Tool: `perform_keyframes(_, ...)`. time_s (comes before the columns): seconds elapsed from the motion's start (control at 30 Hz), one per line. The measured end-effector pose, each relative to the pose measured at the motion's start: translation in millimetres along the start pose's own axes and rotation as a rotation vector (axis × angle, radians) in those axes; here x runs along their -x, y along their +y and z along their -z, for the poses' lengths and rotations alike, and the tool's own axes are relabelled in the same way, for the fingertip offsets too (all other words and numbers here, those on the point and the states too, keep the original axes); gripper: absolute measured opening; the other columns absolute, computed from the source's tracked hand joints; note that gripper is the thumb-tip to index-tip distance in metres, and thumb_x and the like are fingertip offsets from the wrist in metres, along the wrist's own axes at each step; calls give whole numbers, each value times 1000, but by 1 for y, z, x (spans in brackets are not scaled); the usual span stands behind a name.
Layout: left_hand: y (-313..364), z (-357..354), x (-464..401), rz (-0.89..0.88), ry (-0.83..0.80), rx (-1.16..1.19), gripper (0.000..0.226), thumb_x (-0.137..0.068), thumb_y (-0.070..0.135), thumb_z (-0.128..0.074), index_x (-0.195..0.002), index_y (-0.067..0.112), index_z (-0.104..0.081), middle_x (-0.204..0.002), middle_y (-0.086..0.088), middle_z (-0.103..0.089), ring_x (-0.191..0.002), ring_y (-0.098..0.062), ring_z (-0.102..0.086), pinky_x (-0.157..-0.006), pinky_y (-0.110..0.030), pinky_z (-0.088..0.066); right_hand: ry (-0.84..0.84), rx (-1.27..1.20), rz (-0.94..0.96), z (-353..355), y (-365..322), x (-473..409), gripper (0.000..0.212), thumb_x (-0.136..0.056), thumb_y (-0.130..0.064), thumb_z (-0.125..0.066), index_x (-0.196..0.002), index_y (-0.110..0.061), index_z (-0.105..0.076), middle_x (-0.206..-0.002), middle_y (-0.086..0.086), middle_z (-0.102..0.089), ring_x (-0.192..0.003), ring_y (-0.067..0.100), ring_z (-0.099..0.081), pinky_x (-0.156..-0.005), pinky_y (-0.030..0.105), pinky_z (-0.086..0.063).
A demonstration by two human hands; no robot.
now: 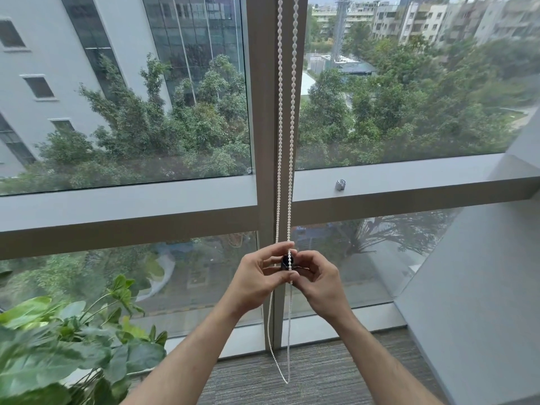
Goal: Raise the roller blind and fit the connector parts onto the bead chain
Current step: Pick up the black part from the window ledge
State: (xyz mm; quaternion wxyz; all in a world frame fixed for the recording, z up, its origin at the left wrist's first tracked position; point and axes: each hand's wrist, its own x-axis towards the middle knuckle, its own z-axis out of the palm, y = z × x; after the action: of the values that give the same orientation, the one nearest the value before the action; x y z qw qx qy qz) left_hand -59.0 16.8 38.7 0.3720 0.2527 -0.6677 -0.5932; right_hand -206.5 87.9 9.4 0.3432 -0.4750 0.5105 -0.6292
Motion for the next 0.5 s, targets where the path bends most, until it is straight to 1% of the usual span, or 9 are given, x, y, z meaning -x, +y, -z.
perform_keyframes(0.1,-3,-1,0,-15,25,-10,54,-74,11,-83,-117,40,-69,-111,2,-76,-105,-19,-72,-91,-29,-55,-18,9,0,4,-1,-3,26,-78,-11,-79,-101,-18,-68,-103,11,-75,-100,26,-73,-90,41,-58)
perform_keyframes(0.2,-3,-3,-1,-25,45,-12,52,-73,12,-84,-115,39,-71,-107,1,-77,-102,-17,-72,-89,-26,-56,-16,31,5,10,-1,-7,25,-79,-3,-77,-96,-20,-70,-98,12,-74,-96,28,-73,-89,37,-58)
perform_keyframes(0.27,-2,-3,-2,-29,50,-10,51,-72,10,-85,-113,38,-72,-105,1,-77,-100,-14,-72,-86,-24,-56,17,58,5,15,-1,-11,25,-80,0,-73,-94,-20,-70,-92,8,-74,-91,24,-73,-86,32,-58)
perform_keyframes(0.33,-2,-4,-1,-26,58,-13,51,-72,8,-85,-111,38,-73,-103,2,-78,-96,-11,-72,-85,-22,-55,96,111,-3,22,-1,-19,29,-81,2,-69,-93,-24,-68,-87,7,-74,-85,22,-72,-81,32,-58)
perform_keyframes(0.37,-2,-5,-1,-22,64,-12,51,-71,6,-85,-110,39,-73,-102,3,-78,-94,-9,-71,-85,-21,-55,153,140,-15,25,0,-26,30,-82,2,-67,-93,-25,-68,-85,6,-73,-83,23,-71,-79,34,-59)
perform_keyframes(0.43,-2,-6,0,-14,69,-10,52,-71,4,-84,-108,40,-74,-101,5,-78,-93,-7,-71,-85,-22,-56,276,170,-61,33,0,-42,27,-84,0,-66,-93,-26,-66,-83,5,-71,-80,27,-70,-78,43,-60)
perform_keyframes(0.5,-2,-7,1,-14,73,-20,52,-72,5,-84,-109,39,-74,-101,5,-78,-94,-8,-71,-87,-24,-56,379,178,-115,41,0,-63,22,-86,-4,-65,-99,-22,-64,-85,3,-68,-80,23,-68,-80,51,-59)
